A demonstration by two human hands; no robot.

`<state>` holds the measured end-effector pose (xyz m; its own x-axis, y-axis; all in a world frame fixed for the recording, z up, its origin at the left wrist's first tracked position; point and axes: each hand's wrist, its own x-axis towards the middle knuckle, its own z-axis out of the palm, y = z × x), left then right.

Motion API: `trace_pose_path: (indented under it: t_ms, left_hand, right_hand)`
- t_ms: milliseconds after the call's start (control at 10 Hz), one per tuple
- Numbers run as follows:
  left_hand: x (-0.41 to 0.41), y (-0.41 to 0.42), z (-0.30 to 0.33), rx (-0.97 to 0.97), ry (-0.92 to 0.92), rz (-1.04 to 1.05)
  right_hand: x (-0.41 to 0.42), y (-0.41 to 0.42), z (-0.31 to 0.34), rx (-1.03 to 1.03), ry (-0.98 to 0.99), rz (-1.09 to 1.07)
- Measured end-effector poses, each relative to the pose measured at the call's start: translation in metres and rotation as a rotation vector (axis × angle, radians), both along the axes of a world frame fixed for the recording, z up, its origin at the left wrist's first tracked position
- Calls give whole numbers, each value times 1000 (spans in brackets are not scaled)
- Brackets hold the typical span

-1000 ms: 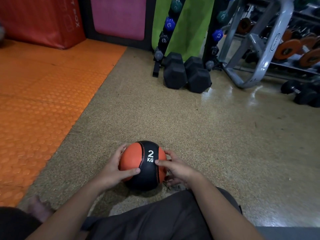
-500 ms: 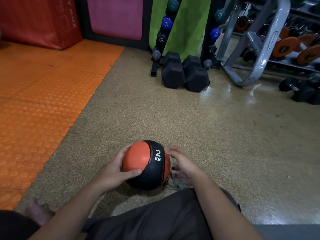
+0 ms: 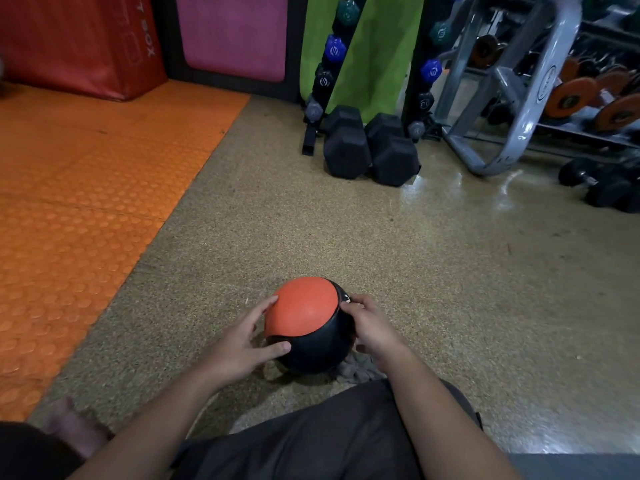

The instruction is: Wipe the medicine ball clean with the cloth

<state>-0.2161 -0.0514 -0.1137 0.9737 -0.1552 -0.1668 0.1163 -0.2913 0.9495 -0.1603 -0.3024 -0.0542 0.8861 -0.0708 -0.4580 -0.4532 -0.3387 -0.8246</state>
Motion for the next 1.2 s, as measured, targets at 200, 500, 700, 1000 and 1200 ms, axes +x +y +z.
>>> trace_pose_path:
  t_ms: [200,500,700,1000,1200]
  left_hand:
    - [1,-5,2,48,-3,9]
    - [1,-8,8,61,1,43]
    - [3,-9,11,43,-11,64]
    - [2,-12,31,135,-141,66]
    - [4,-23,52,417,-386,-7]
  right_hand:
    - [0,-3,2,19,15,-19]
    - [-1,-3,7,25,-29,-41]
    - [-3,-2,7,0,-46,-27]
    - [-5,-5,7,28,-115,-29]
    - [-21,-27,11,-306,-331,37]
